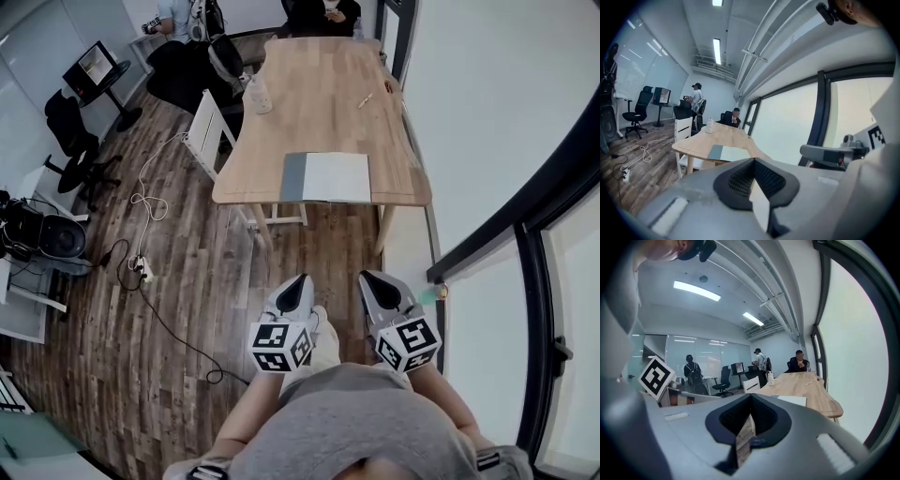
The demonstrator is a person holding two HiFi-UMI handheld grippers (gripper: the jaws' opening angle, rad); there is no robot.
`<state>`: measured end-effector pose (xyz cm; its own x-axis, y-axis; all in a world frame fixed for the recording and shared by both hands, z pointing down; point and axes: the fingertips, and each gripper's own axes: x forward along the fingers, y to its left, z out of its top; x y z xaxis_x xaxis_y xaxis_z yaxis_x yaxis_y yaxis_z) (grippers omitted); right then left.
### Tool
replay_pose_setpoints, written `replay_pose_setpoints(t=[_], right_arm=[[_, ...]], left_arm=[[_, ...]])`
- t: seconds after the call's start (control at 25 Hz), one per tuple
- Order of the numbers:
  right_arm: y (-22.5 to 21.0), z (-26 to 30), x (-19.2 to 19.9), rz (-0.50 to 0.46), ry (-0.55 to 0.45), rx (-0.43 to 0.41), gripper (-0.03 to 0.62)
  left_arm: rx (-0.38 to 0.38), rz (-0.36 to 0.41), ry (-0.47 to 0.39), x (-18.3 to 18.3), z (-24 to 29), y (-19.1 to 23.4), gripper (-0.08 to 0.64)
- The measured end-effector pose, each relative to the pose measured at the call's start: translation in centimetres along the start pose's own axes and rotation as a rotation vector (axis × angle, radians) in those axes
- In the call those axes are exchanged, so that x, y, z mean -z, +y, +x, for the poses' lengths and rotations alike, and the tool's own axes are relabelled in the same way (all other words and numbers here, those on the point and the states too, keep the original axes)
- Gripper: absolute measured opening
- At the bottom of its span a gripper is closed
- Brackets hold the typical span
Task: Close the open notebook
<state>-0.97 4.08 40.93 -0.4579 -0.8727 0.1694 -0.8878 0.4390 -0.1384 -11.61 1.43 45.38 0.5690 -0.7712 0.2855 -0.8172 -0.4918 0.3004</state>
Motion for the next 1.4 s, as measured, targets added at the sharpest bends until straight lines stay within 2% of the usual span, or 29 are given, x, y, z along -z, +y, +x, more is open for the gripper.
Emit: replay_pose_setpoints(t=[0.72, 1.04, 1.4], right_arm=[[-7.5, 16.1, -5.0, -0.001, -0.013, 0.055, 0.0], [-8.9, 20.3, -4.3, 0.003, 0.013, 0.073, 0.0], [-9.5, 23.9, -3.4, -0.001, 0.067, 0.055, 0.0]], left_arm=[[0.024, 0.034, 0.046, -7.3, 14.4, 10.5, 0.005], [0.021, 0.009, 0.087, -6.8, 18.2, 14.7, 0.005], [-0.027, -0.025, 0.159, -4.7, 21.4, 19.3, 0.005]])
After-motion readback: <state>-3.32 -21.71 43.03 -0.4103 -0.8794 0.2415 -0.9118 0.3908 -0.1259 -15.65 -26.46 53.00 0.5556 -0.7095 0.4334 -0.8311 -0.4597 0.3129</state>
